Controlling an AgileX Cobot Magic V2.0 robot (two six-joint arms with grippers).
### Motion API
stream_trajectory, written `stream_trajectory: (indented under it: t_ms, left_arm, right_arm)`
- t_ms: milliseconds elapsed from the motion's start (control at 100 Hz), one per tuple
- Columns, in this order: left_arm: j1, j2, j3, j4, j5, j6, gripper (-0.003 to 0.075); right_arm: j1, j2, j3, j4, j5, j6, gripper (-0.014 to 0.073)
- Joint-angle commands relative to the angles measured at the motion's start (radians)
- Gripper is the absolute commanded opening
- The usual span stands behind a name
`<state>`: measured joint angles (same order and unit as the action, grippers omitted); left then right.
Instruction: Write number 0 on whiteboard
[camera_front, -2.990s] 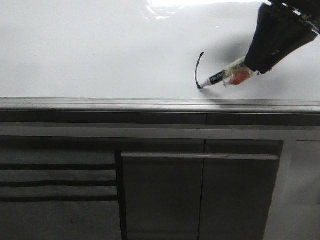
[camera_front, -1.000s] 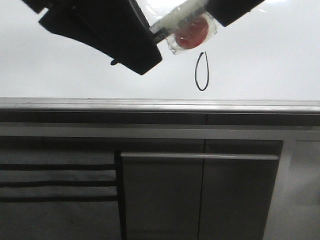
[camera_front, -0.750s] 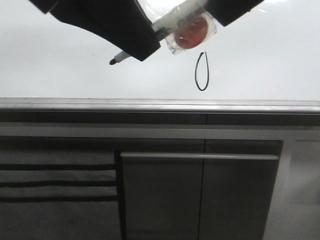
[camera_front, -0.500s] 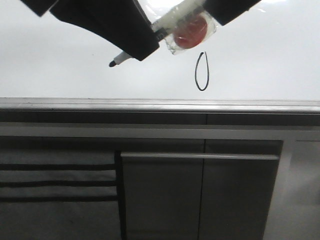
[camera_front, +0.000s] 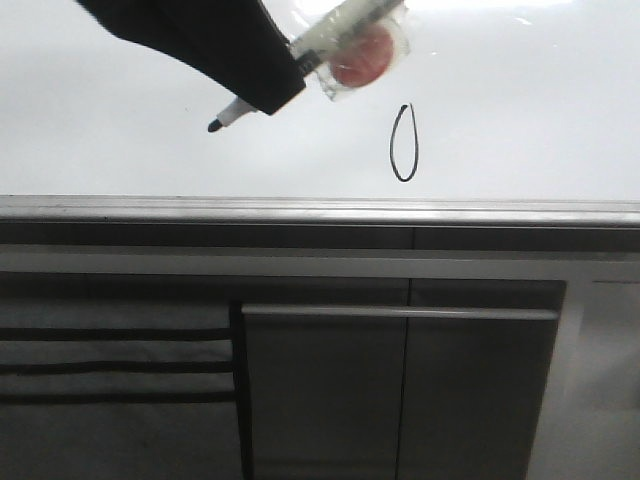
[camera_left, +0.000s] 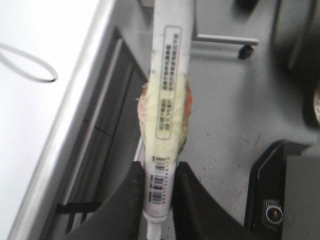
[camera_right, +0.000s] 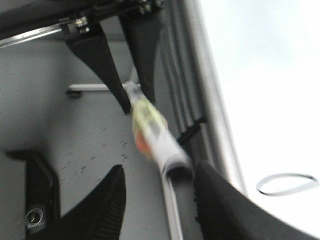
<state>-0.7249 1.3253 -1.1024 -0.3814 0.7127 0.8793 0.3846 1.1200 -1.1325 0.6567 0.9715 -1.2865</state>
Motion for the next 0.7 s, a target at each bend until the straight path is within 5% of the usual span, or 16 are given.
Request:
stream_trajectory:
  t_ms: [0,130,350,690]
  left_arm:
    - [0.05,-0.025,-0.012,-0.029,-0.102,-0.058,0.0006]
    - [0.146,-0.029,0.084,-0.029,-0.291,-0.155,0.0006]
    - [0.219,0.021,0.271,-0.264,-0.975,-0.227,0.0007]
    - [0.291,0.177,0.158,-0.327,-0.875,-0.229,0.0007]
  right_arm:
    - [-0.075,-0.081,-0.035,0.038,-0.028,0.057,0.0294]
    - [-0.209,-0.169,-0.017,0.037,0.035,0.129,0.0294]
    - [-0.281,-0.263,0.094,0.041,0.017,0.148,0.0294]
    - [-0.281,-0.266,0.154,0.044,0.005,0.15,0.0294]
